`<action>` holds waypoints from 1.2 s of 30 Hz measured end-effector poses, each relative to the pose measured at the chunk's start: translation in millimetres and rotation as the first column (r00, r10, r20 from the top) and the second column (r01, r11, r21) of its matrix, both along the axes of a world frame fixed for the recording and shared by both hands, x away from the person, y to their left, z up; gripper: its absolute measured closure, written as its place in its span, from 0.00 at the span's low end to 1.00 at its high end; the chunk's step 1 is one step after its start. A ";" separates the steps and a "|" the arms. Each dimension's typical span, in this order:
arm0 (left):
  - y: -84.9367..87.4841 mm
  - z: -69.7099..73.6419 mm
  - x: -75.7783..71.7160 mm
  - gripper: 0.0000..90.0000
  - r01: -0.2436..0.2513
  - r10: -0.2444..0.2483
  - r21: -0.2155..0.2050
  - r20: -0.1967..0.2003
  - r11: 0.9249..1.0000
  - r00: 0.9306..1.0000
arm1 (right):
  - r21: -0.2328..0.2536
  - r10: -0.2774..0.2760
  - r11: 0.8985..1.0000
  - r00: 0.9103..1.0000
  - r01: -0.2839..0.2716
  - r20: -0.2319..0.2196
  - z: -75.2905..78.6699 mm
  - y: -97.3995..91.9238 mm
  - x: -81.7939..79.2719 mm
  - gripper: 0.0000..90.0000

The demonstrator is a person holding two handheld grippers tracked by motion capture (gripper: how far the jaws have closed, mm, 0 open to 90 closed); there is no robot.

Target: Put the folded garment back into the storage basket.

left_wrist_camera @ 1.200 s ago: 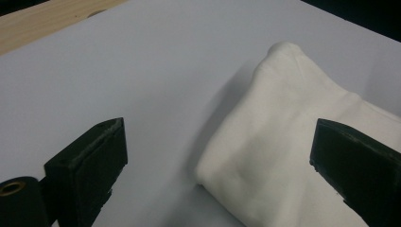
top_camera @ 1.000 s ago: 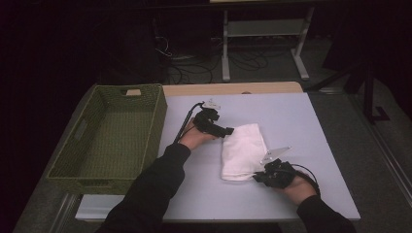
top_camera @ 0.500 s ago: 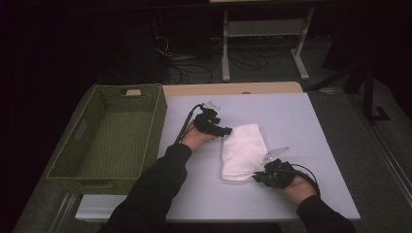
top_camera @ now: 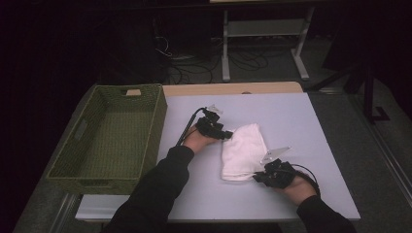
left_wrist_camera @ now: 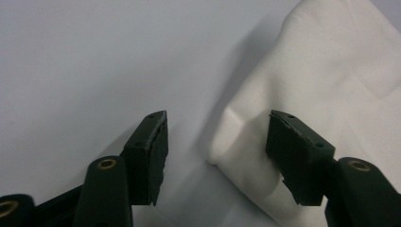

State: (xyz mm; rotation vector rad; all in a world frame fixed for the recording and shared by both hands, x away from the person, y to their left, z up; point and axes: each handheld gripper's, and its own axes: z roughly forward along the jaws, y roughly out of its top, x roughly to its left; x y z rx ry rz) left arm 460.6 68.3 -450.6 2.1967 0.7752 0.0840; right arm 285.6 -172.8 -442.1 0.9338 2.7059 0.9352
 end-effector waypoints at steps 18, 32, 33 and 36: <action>1.9 0.0 0.1 0.75 0.045 -0.051 -0.053 -0.112 0.998 0.992 | 0.000 -0.001 1.000 1.000 0.001 -0.001 0.0 0.1 0.0 0.93; -4.1 5.9 -6.5 0.90 0.044 -0.045 -0.014 -0.083 0.999 0.996 | -0.007 0.000 1.000 1.000 0.000 0.007 0.3 0.9 -0.5 0.94; -4.6 6.4 -7.1 0.91 0.045 -0.046 -0.011 -0.076 0.999 0.996 | -0.005 -0.001 1.000 1.000 0.001 0.005 0.4 0.9 -0.4 0.94; -4.7 7.8 -7.9 0.91 0.047 -0.047 -0.007 -0.067 0.999 0.997 | -0.006 0.002 1.000 1.000 -0.002 0.008 0.5 0.8 -0.4 0.94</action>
